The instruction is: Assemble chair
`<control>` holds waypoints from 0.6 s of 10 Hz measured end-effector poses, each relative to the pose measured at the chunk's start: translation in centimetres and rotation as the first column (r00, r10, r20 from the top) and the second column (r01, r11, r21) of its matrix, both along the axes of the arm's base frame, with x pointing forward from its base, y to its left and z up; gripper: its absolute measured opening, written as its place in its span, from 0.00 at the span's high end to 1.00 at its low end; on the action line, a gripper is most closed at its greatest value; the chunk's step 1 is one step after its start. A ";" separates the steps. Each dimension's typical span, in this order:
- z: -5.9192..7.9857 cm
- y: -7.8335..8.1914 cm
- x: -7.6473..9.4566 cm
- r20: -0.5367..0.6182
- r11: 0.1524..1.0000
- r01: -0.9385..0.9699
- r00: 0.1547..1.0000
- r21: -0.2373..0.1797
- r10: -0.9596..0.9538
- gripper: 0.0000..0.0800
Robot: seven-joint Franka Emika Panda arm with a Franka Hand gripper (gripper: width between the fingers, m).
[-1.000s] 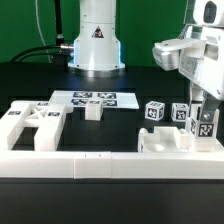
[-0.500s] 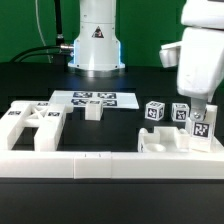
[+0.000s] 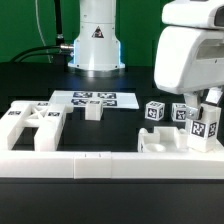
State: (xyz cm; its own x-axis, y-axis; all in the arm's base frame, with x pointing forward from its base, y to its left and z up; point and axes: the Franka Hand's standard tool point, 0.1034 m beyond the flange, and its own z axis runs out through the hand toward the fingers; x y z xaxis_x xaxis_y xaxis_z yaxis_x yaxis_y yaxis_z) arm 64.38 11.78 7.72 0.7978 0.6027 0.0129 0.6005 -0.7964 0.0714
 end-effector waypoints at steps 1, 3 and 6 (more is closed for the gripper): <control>0.0 0.1 0.0 0.002 0.992 0.128 0.992 0.016 -0.128 0.63; -0.1 0.3 -0.1 0.001 0.931 0.362 0.932 0.039 -0.363 0.63; -0.2 0.6 -0.2 -0.027 0.719 0.690 0.723 0.079 -0.691 0.64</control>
Offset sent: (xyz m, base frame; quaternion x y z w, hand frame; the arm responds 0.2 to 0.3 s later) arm -0.0104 0.0024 -0.0063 0.0298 -0.0107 0.3000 0.9534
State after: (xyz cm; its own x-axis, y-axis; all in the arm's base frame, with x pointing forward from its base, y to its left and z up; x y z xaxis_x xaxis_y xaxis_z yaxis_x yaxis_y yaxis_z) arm 64.15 12.33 7.55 0.9922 -0.1186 0.0388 -0.1183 -0.9929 -0.0086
